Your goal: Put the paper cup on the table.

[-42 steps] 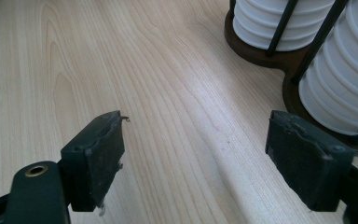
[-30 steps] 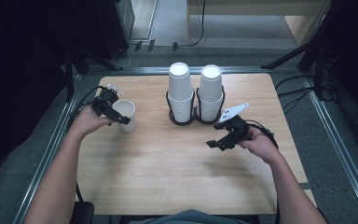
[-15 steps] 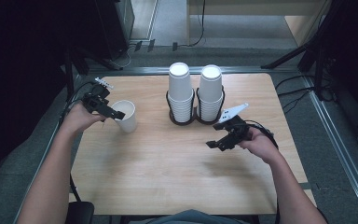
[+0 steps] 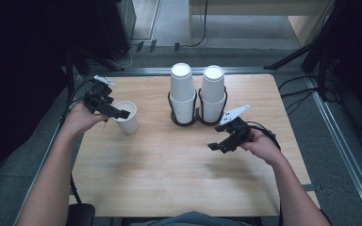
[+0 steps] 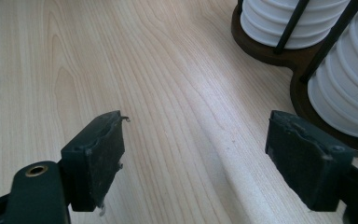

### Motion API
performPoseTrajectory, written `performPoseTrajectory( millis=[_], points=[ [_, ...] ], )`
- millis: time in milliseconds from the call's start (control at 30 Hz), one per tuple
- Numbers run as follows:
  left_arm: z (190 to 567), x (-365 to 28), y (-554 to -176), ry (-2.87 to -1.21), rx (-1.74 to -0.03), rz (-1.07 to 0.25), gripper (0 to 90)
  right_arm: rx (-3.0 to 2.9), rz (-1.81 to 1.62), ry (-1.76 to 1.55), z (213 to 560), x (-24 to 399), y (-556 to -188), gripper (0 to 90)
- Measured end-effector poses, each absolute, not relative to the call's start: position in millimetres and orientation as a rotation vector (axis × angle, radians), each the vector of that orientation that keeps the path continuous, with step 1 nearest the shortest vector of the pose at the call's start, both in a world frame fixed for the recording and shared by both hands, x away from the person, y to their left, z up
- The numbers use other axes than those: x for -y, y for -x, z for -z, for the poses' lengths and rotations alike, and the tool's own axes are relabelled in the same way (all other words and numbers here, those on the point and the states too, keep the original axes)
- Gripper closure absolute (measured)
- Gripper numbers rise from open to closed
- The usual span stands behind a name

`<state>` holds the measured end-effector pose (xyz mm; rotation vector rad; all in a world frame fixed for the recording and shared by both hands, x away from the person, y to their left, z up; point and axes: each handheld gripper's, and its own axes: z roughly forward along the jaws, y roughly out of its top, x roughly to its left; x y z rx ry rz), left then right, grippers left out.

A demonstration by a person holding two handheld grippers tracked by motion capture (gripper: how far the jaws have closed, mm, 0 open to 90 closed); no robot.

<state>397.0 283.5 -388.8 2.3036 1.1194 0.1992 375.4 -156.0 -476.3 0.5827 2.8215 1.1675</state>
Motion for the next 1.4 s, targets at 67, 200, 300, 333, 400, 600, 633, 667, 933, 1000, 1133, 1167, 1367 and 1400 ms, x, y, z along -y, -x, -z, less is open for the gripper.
performPoseTrajectory(
  millis=[67, 200, 300, 333, 400, 600, 633, 667, 933, 1000, 1133, 1167, 1367, 1400],
  points=[
    [389.6, -279.3, -396.5, -2.298, -1.108, -0.185, 0.0, -2.822, -1.169, -0.584, 476.2, 156.1, -375.5, 19.6],
    [392.2, -271.1, -395.8, -2.297, -1.090, -0.177, 0.0, -2.817, -1.170, -0.580, 475.9, 156.8, -375.6, 19.6],
    [395.8, -265.6, -394.9, -2.287, -1.078, -0.166, 0.0, -2.819, -1.168, -0.582, 475.6, 157.3, -375.2, 19.6],
    [398.1, -263.1, -394.8, -2.285, -1.074, -0.160, 0.0, -2.820, -1.169, -0.583, 475.5, 157.4, -375.0, 19.6],
    [401.6, -259.0, -394.6, -2.286, -1.067, -0.155, 0.0, -2.817, -1.171, -0.585, 475.2, 157.7, -374.6, 19.6],
    [409.0, -244.3, -392.9, -2.286, -1.038, -0.144, 0.0, -2.813, -1.167, -0.583, 475.4, 158.5, -372.8, 19.6],
    [409.9, -242.3, -392.4, -2.289, -1.032, -0.147, 0.0, -2.815, -1.166, -0.586, 475.1, 158.4, -372.4, 19.6],
    [411.7, -238.6, -390.9, -2.288, -1.019, -0.144, 0.0, -2.814, -1.165, -0.584, 475.1, 158.2, -372.3, 19.6],
    [420.6, -213.6, -384.9, -2.294, -0.958, -0.130, 0.0, -2.816, -1.151, -0.578, 477.6, 159.0, -370.5, 19.6],
    [422.9, -207.2, -384.0, -2.295, -0.944, -0.120, 0.0, -2.814, -1.146, -0.584, 477.4, 159.0, -369.4, 19.6],
    [428.9, -194.9, -381.4, -2.298, -0.933, -0.111, 0.0, -2.817, -1.141, -0.584, 477.9, 159.3, -368.0, 19.6],
    [430.8, -191.7, -380.7, -2.298, -0.932, -0.112, 0.0, -2.818, -1.137, -0.582, 478.3, 159.2, -367.7, 19.6],
    [441.1, -178.1, -380.7, -2.287, -0.920, -0.048, 0.0, -2.824, -1.124, -0.576, 479.7, 158.4, -365.8, 19.6],
    [443.1, -175.6, -380.4, -2.281, -0.922, -0.041, 0.0, -2.824, -1.125, -0.574, 479.9, 158.2, -365.5, 19.6]
  ],
)
